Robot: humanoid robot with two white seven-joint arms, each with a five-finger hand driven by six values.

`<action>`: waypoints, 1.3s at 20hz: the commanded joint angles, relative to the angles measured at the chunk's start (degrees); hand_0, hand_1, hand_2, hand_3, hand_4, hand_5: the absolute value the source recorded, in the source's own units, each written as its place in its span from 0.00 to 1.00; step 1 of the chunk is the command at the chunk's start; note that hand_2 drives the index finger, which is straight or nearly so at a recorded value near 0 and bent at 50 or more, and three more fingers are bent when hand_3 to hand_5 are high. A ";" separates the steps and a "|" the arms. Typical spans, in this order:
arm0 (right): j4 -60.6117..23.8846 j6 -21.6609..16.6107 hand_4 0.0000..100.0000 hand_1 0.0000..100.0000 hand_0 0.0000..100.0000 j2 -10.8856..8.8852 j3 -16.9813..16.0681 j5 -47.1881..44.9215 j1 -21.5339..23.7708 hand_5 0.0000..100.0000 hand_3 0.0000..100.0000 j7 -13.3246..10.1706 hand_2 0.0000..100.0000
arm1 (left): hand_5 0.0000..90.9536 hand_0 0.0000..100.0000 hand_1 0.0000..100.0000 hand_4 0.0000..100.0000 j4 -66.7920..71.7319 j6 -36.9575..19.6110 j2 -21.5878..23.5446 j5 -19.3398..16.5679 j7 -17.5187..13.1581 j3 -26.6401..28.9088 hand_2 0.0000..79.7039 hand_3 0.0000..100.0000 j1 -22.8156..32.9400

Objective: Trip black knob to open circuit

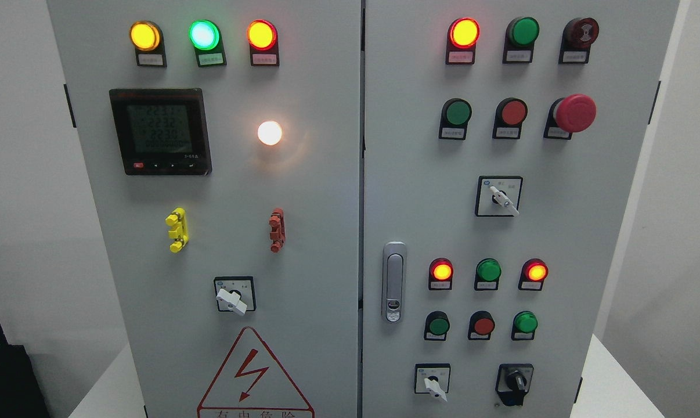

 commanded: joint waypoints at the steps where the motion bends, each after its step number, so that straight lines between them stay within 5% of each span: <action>1: 0.71 -0.06 0.00 0.13 0.00 0.18 -0.16 0.00 0.00 0.00 0.00 -0.08 0.00 | 0.00 0.12 0.39 0.00 0.00 0.08 0.00 -1.32 0.02 0.00 0.00 0.00 0.00; 21: -3.24 -2.42 0.00 0.12 0.00 0.01 0.63 0.88 -0.44 0.00 0.00 0.01 0.00 | 0.00 0.12 0.39 0.00 0.00 0.08 0.00 -1.32 0.02 0.00 0.00 0.00 0.00; 26: -9.72 -4.36 0.00 0.12 0.00 0.36 3.61 0.79 -0.18 0.00 0.00 -0.51 0.00 | 0.00 0.12 0.39 0.00 0.00 -0.01 0.00 -1.32 0.02 0.00 0.00 0.00 0.00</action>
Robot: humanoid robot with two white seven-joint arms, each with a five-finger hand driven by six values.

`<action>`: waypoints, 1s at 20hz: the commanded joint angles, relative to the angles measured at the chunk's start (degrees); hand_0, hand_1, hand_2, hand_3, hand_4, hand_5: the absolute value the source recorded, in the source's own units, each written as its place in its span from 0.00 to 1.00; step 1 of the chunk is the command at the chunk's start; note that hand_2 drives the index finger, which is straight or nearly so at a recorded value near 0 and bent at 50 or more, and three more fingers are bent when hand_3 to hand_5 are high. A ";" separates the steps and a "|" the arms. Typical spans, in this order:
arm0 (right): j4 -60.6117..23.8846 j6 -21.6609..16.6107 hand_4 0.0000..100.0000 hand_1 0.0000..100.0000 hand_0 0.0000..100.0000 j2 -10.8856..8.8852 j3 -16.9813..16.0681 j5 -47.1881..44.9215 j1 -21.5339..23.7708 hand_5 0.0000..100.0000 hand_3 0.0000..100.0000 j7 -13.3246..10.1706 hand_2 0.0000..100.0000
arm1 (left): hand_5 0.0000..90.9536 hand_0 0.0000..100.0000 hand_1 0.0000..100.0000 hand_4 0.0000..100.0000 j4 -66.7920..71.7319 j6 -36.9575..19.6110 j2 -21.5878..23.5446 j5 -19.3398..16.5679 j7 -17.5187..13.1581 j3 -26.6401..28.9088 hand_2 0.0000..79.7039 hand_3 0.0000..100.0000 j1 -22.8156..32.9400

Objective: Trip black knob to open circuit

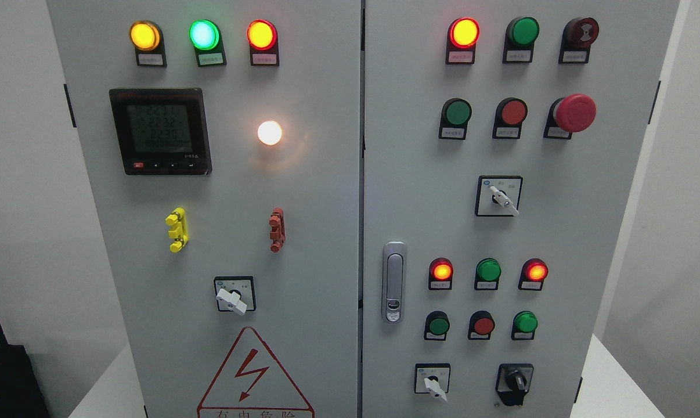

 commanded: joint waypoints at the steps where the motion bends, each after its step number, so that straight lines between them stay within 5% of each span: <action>1: -8.92 -0.76 0.00 0.11 0.00 0.33 2.93 0.07 0.38 0.00 0.00 -0.44 0.00 | 0.00 0.12 0.39 0.00 0.00 0.02 0.00 -1.32 0.02 0.00 0.00 0.00 0.00; 11: -13.76 -7.96 0.00 0.08 0.00 0.24 3.11 -0.19 -0.41 0.00 0.00 -1.58 0.00 | 0.00 0.12 0.39 0.00 0.00 0.02 0.00 -1.32 0.02 0.00 0.00 0.00 0.00; 20: -22.72 -7.88 0.00 0.07 0.00 0.15 2.32 -0.98 -1.55 0.00 0.00 -1.67 0.00 | 0.00 0.12 0.39 0.00 0.00 0.02 0.00 -1.32 0.02 0.00 0.00 0.00 0.00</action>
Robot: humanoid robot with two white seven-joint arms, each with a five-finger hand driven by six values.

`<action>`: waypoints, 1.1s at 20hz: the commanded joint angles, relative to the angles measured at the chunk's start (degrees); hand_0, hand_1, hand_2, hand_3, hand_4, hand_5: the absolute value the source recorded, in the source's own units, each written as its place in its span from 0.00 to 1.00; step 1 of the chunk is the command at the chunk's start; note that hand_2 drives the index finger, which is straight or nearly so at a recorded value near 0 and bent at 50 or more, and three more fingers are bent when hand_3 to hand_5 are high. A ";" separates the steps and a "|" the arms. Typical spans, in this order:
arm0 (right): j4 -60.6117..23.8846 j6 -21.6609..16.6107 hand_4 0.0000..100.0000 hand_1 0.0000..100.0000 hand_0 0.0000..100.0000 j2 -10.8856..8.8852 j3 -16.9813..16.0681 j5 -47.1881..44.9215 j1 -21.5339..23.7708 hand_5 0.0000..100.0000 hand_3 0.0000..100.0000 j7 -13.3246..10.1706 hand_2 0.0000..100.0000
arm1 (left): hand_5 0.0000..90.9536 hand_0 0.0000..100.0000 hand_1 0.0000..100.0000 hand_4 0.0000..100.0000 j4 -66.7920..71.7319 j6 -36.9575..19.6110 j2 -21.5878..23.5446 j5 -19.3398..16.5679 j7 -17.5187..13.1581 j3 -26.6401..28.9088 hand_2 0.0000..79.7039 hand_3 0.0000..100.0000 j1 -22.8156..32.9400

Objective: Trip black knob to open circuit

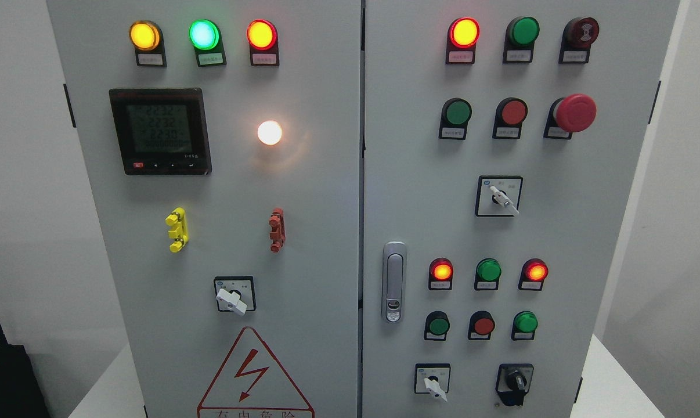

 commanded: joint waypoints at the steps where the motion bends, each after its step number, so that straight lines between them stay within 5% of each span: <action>1: -10.83 -0.04 0.00 0.07 0.00 0.06 -0.89 -0.48 -0.70 0.00 0.00 -0.06 0.00 | 0.00 0.12 0.39 0.00 0.00 -0.10 0.00 -1.32 0.02 0.00 0.00 0.00 0.00; 9: -21.30 -2.14 0.00 0.06 0.00 0.85 -0.89 -4.08 -0.61 0.00 0.00 -0.32 0.00 | 0.00 0.12 0.39 0.00 0.00 -0.10 0.00 -1.32 0.02 0.00 0.00 0.00 0.00; 13: -23.67 -7.77 0.00 0.06 0.00 0.86 -0.54 -4.17 -1.57 0.00 0.00 -3.13 0.00 | 0.00 0.12 0.39 0.00 0.00 -0.10 0.00 -1.32 0.02 0.00 0.00 0.00 0.00; 22: -35.27 -8.30 0.00 0.05 0.00 0.86 -0.72 -5.31 -1.14 0.00 0.00 -5.77 0.00 | 0.00 0.12 0.39 0.00 0.00 -0.01 0.00 -1.32 0.02 0.00 0.00 0.00 0.00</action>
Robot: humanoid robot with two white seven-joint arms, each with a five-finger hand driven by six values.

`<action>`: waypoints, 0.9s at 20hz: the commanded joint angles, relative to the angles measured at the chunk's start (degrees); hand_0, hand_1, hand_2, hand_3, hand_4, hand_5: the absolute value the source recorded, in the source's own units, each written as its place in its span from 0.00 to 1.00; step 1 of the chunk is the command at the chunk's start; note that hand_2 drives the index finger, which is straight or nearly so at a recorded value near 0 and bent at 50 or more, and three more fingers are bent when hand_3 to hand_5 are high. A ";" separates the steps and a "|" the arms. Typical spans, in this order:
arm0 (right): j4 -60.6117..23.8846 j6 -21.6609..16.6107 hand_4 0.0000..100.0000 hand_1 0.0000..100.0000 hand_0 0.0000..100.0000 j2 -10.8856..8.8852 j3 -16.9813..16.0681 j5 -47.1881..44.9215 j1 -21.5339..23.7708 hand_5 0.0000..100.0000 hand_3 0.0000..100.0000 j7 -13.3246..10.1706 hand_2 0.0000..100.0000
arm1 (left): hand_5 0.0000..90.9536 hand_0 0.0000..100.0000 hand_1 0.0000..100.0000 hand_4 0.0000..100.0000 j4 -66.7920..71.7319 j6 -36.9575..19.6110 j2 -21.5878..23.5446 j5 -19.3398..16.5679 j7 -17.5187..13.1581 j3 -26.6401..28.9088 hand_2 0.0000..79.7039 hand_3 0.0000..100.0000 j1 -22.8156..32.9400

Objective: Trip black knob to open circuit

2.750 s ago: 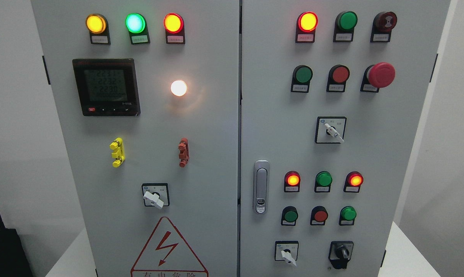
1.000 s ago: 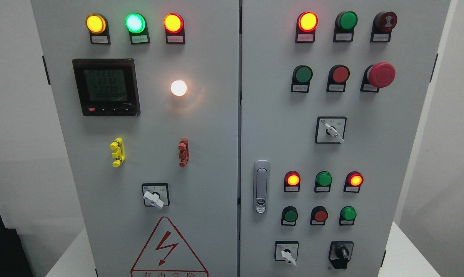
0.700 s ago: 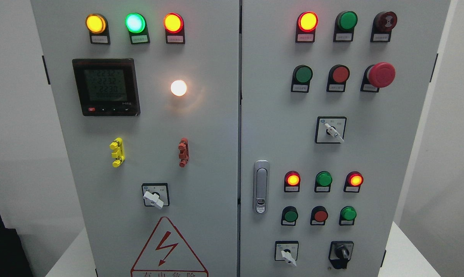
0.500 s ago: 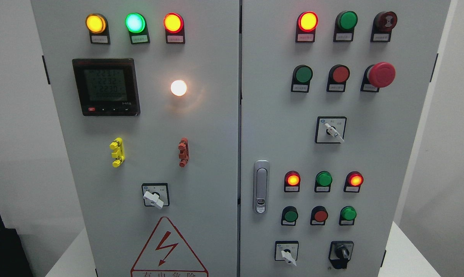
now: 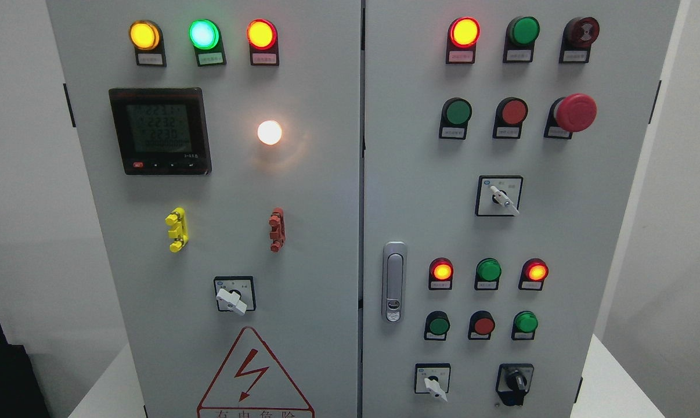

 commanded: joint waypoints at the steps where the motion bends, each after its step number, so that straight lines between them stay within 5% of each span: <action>1: -13.42 -0.12 0.00 0.05 0.00 0.16 -1.24 -1.85 0.19 0.00 0.00 -1.02 0.00 | 0.00 0.12 0.39 0.00 0.00 0.08 0.00 -1.32 0.02 0.00 0.00 0.00 0.00; 18: -37.94 0.50 0.02 0.03 0.00 0.08 -0.27 -4.75 6.78 0.07 0.10 -0.58 0.00 | 0.00 0.12 0.39 0.00 0.00 -0.01 0.00 -1.32 0.02 0.00 0.00 0.00 0.00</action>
